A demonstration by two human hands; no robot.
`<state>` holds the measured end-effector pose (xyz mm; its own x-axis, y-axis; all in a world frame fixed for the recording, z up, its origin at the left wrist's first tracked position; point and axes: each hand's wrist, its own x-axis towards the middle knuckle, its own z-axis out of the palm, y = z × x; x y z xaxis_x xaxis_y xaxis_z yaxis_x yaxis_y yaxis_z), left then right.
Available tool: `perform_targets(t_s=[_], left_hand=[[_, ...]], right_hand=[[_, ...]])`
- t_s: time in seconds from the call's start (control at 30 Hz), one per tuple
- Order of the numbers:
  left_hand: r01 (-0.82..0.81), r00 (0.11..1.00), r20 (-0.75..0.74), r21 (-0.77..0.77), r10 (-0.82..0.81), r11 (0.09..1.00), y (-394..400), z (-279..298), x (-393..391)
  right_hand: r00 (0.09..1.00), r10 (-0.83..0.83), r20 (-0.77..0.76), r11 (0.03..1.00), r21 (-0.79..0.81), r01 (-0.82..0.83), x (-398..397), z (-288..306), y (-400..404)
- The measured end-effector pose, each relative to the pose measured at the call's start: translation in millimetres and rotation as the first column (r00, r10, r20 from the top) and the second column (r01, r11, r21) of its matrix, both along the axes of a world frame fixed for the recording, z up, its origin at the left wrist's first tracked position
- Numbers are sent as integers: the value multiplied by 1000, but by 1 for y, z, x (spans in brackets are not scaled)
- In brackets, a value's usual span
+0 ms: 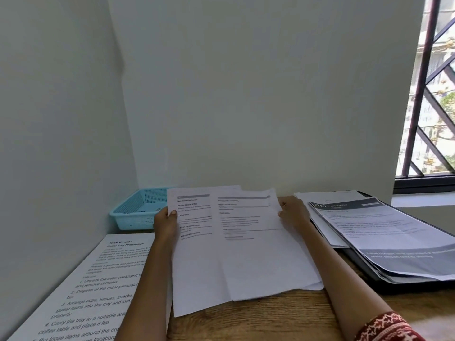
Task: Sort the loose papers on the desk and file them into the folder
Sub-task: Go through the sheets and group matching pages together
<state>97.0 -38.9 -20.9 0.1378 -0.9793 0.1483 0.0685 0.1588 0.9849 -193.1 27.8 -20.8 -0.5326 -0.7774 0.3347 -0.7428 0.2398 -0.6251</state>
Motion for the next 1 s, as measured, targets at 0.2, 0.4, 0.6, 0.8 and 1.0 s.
perform_targets(t_s=[0.2, 0.4, 0.6, 0.8, 1.0], left_hand=[[-37, 999, -9, 13, 37, 999, -3, 2, 11], [-90, 996, 6, 5, 90, 996, -3, 11, 18], [-105, 994, 9, -25, 105, 994, -2, 14, 21], [-142, 990, -13, -21, 142, 990, -1, 16, 27], [-268, 946, -190, 0, 263, 963, 2, 28, 33]], right_hand=[[954, -101, -281, 971, 179, 156, -7, -8, 0], [899, -144, -413, 971, 115, 208, 0, -1, -1], [954, 276, -120, 961, 27, -275, 18, -1, -14], [914, 377, -152, 874, 385, -296, 9, -21, -16], [928, 364, -80, 874, 374, -310, 13, -14, -19]])
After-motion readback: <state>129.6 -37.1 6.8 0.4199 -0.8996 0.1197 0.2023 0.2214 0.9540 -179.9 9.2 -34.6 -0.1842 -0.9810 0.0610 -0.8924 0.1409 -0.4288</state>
